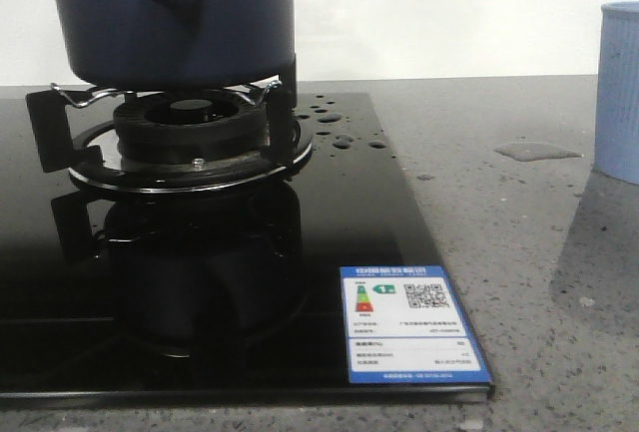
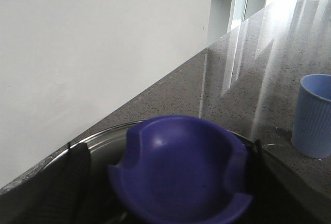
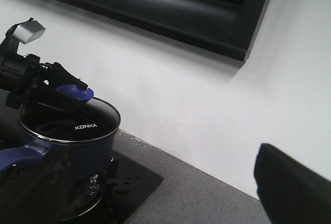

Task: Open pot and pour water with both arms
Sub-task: 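Reach the right gripper to the light blue cup and grasp it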

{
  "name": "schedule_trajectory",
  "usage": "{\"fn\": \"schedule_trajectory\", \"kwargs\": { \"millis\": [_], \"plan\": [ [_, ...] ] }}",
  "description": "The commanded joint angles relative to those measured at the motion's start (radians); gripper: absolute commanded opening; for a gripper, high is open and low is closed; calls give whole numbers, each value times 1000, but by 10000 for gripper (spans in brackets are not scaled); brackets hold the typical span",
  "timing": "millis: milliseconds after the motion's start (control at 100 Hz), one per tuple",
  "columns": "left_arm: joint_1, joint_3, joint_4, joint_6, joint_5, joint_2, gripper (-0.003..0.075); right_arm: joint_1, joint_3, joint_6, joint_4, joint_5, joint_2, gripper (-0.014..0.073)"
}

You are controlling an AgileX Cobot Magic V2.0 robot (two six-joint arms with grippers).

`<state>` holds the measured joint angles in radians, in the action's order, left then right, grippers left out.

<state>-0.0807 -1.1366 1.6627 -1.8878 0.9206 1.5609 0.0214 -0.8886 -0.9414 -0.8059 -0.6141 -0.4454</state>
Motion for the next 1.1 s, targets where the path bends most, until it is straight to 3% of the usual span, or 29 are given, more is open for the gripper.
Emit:
{"fn": "schedule_trajectory", "kwargs": {
  "millis": [0,130,400,820,950,1090],
  "plan": [
    [1,-32,73,-7,1,-15,529,-8,-29,-7,-33,59,-20,636],
    [1,-32,73,-7,16,-3,484,-8,-29,3,-33,39,-20,636],
    [6,-32,77,-7,97,-6,296,-8,-19,16,-34,12,-20,636],
    [103,-34,189,-7,225,-171,294,-8,10,84,-34,3,-39,636],
    [106,-34,189,41,243,-238,294,-8,84,84,-9,105,-47,636],
    [106,-34,184,123,260,-316,294,-8,244,84,10,360,-47,636]
  ]
}}
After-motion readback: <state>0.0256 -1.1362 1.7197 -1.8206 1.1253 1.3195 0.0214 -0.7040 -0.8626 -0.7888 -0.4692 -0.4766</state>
